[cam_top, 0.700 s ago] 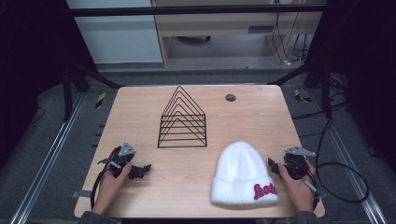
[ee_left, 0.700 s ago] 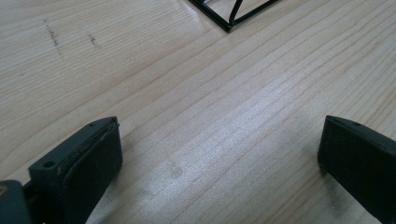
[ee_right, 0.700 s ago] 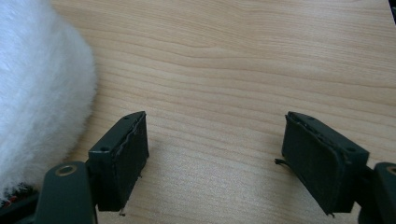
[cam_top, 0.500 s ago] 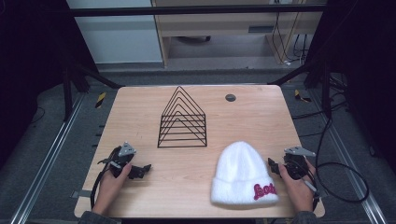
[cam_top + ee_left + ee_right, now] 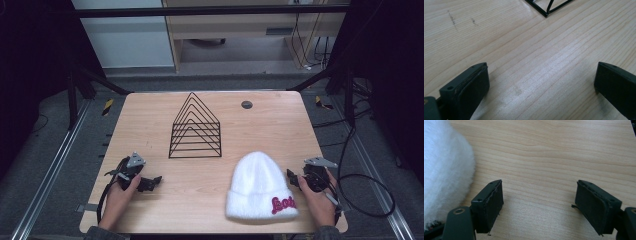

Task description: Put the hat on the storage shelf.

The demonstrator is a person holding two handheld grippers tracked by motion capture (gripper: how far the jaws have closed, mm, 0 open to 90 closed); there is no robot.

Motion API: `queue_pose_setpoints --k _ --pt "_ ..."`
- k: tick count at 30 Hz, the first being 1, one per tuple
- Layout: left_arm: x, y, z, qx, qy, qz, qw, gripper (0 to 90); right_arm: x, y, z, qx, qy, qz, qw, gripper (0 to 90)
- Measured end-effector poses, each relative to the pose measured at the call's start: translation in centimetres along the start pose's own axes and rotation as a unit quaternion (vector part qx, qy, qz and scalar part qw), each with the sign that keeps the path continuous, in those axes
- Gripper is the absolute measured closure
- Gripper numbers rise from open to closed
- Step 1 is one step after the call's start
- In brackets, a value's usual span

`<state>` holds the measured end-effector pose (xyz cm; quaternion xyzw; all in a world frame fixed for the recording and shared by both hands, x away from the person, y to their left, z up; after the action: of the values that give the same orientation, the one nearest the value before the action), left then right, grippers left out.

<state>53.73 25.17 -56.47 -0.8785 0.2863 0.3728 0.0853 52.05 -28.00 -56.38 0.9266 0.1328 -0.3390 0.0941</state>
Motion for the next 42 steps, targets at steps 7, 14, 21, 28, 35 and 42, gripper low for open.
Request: queue_pose_setpoints --k 7,14,21,28,35,42 --pt "0.0 0.0 0.0 -0.001 0.0 0.0 1.0 0.0 0.1 0.0 -0.1 0.004 0.0 0.006 1.0 21.4" --pt "0.0 0.0 0.0 0.0 0.0 0.0 1.0 0.0 -0.7 0.5 -1.3 0.015 -0.009 -0.004 0.9998 21.0" --pt "0.0 0.0 0.0 0.0 0.0 0.0 1.0 0.0 -2.3 -0.2 -4.6 -0.017 -0.024 -0.026 0.9992 28.5" --pt "0.0 0.0 0.0 0.0 0.0 0.0 1.0 0.0 -3.2 -2.4 -8.0 -0.066 -0.038 -0.059 0.9953 29.8" --pt "0.0 0.0 0.0 0.0 0.0 0.0 1.0 0.0 -2.1 -5.6 -10.3 -0.105 -0.059 -0.098 0.988 35.3" --pt "0.0 0.0 0.0 0.001 -0.001 0.0 1.0 0.0 0.7 -7.6 -10.4 -0.115 -0.098 -0.122 0.9809 41.5"
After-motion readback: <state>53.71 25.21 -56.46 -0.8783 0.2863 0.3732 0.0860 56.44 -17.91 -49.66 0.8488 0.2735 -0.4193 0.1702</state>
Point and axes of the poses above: each handheld gripper's, and its own axes: x roughly forward along the jaws, z roughly out of its underside, y roughly to its right, the point moved 8 cm from there along x, roughly forward along the jaws, and after that the axes turned 7 degrees about -x, right-handed, at the moved point
